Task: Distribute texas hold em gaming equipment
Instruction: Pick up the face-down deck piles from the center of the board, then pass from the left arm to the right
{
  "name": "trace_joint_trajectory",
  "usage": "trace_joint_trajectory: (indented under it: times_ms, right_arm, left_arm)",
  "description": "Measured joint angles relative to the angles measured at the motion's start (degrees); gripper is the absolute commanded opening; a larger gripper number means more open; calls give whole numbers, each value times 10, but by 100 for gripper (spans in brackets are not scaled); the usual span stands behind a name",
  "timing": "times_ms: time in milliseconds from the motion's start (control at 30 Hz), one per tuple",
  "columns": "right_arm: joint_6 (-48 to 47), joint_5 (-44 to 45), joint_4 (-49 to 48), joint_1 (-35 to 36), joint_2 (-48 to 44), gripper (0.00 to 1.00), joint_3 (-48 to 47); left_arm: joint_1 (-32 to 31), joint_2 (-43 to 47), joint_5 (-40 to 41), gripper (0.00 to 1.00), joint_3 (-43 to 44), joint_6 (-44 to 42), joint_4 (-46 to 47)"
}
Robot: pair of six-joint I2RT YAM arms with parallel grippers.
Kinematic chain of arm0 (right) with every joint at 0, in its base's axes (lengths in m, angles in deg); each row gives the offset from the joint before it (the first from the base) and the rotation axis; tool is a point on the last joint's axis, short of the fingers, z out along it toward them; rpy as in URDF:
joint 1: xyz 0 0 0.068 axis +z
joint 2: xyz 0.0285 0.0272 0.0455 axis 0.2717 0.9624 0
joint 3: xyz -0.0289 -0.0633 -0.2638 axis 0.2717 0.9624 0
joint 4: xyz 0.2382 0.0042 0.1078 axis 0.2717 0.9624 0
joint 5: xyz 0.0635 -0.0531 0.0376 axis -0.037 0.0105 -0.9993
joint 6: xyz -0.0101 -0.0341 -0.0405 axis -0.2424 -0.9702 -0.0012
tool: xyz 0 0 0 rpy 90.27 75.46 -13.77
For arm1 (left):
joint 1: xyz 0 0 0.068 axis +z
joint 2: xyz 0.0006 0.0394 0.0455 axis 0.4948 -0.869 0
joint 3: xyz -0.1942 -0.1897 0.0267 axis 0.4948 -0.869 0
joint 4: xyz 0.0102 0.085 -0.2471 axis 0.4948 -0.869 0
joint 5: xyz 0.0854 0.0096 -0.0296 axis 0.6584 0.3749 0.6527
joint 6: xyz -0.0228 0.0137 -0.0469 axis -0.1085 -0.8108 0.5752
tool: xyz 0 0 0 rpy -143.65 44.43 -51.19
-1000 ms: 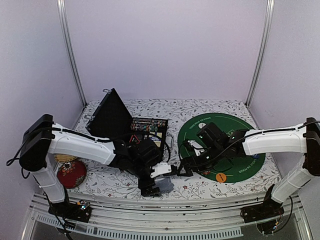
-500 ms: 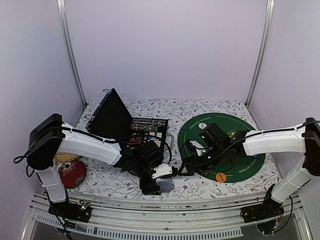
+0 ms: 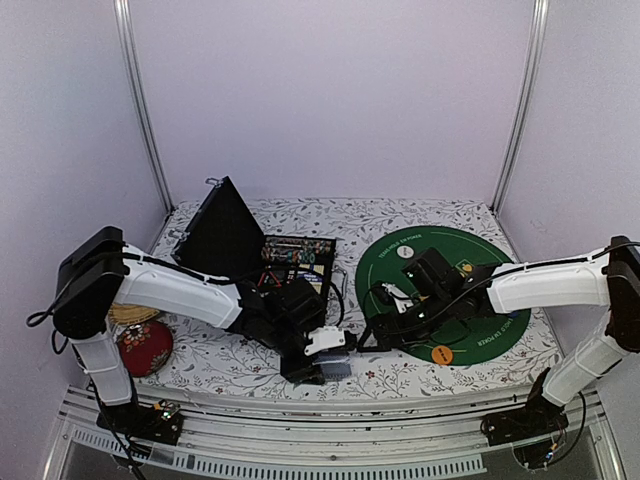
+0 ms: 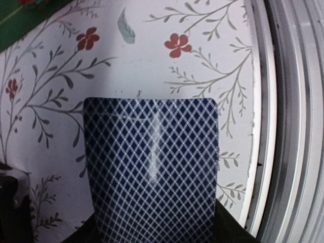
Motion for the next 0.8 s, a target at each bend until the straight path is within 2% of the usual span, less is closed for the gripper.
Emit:
trace_joint_trajectory:
  times_ms: [300, 467, 800]
  right_arm:
    - [12, -40, -36, -35, -38, 99, 24]
    - [26, -84, -96, -58, -63, 99, 50]
    - [54, -179, -235, -62, -7, 98, 51]
  left_arm:
    - [1, 31, -5, 54, -38, 8, 53]
    - [1, 70, 17, 54, -54, 16, 53]
    - [1, 135, 49, 54, -16, 31, 22]
